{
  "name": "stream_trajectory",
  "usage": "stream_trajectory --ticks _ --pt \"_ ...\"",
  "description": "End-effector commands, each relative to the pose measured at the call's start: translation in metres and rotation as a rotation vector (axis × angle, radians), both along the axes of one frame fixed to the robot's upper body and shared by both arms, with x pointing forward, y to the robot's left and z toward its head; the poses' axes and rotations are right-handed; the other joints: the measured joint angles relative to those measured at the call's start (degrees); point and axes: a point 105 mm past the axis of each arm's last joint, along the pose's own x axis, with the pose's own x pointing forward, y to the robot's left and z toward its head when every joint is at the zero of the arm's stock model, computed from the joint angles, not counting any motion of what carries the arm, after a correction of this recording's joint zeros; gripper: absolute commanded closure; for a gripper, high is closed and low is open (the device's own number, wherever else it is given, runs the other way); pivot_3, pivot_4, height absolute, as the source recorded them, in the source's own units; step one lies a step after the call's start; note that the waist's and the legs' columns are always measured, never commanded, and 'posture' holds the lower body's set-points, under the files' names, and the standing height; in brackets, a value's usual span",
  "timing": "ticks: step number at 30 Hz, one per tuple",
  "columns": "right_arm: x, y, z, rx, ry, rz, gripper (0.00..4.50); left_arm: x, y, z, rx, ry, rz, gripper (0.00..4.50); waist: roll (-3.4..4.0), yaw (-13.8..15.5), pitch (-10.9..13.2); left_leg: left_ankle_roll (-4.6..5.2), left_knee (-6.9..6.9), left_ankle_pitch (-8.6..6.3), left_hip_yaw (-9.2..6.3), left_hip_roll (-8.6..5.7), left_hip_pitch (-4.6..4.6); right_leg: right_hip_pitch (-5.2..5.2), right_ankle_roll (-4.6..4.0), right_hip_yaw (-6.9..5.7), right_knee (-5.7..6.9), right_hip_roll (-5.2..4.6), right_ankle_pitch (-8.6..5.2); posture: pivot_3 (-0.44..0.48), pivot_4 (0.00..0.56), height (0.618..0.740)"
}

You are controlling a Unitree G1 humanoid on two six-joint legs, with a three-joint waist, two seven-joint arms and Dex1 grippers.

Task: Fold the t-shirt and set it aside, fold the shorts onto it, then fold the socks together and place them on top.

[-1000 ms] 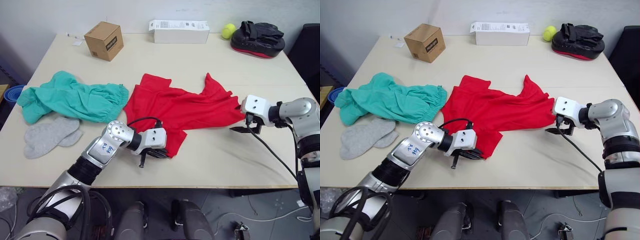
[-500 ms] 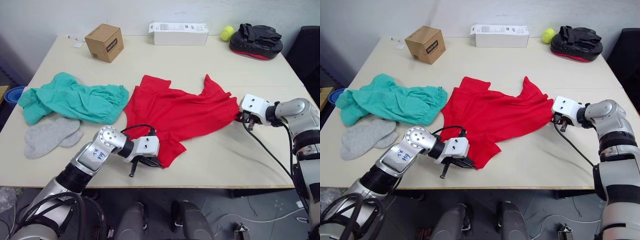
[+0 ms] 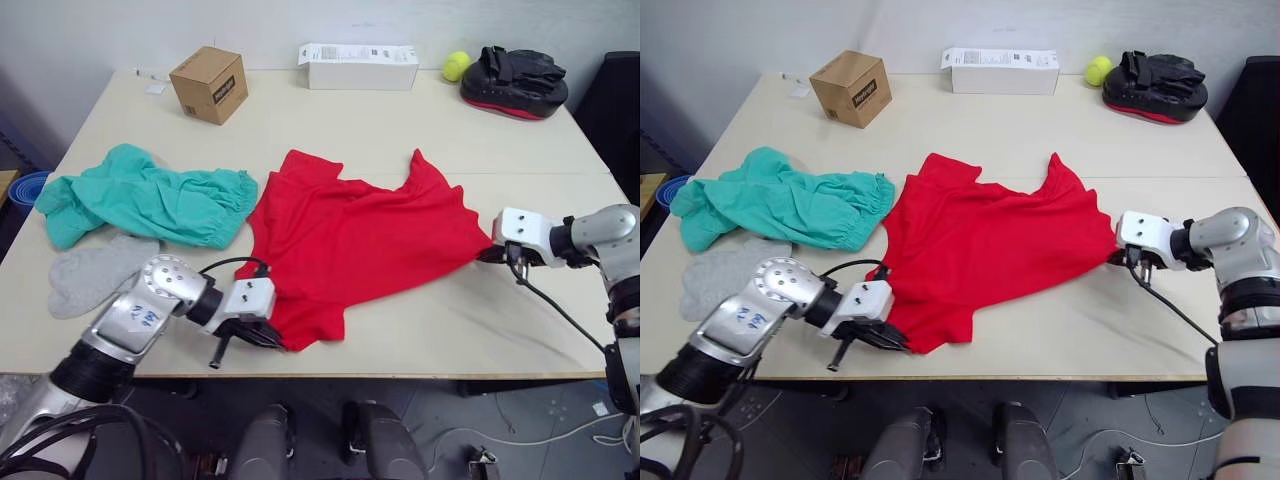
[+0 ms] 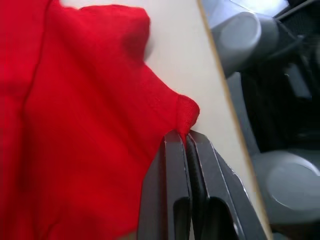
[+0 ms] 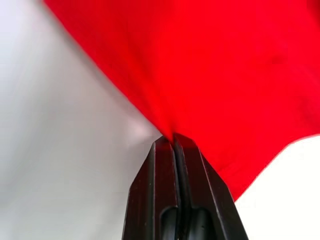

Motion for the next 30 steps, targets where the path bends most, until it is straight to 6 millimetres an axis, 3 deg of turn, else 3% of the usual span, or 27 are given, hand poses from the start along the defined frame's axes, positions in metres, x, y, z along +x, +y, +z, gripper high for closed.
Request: stream_trajectory --ticks 1,4,8,13,22,30 --pt "-0.055 0.0 -0.015 -0.005 0.227 0.104 4.48 -0.007 0.022 0.015 -0.005 -0.004 -0.013 4.5 0.0 0.26 0.0 0.03 0.02 -0.06 -0.03 -0.01 0.01 0.04 0.04 -0.03 0.0 -0.03 -0.09 0.0 0.15 0.74" --pt "-0.091 0.013 -0.018 0.034 0.308 0.142 4.48 -0.011 0.037 0.014 0.014 0.014 0.012 4.5 -0.03 0.52 -0.01 0.2 0.07 -0.39 -0.13 0.0 0.08 0.15 0.04 -0.11 0.01 -0.06 -0.25 0.0 0.15 0.74" --pt "-0.114 0.024 -0.022 0.074 0.338 0.131 4.48 -0.019 0.047 0.011 0.027 0.03 0.02 4.5 -0.02 0.1 -0.01 0.27 0.04 -0.49 -0.13 0.02 0.12 0.22 0.03 -0.1 -0.08 -0.08 -0.27 0.0 0.15 0.74" --pt "-0.123 0.029 -0.027 0.097 0.327 0.089 4.48 -0.022 0.047 0.011 0.012 0.049 0.042 4.5 -0.02 -0.1 -0.01 0.23 0.0 -0.51 -0.14 0.05 0.15 0.2 0.01 -0.1 -0.07 -0.07 -0.3 0.0 0.15 0.74" --pt "-0.144 0.033 -0.026 0.136 0.372 0.089 4.48 -0.054 0.061 0.021 0.029 0.235 0.035 4.5 0.0 -0.22 0.02 0.2 -0.02 -0.57 -0.14 0.06 0.11 0.14 -0.01 -0.08 -0.07 -0.07 -0.4 0.0 0.15 0.74" --pt "-0.139 0.027 -0.018 0.183 0.365 0.047 4.48 -0.046 0.057 0.043 -0.041 0.245 0.093 4.5 0.03 -0.01 0.04 0.19 -0.02 -0.57 -0.14 0.06 0.09 0.14 -0.1 -0.07 -0.09 -0.07 -0.46 0.0 0.15 0.74"
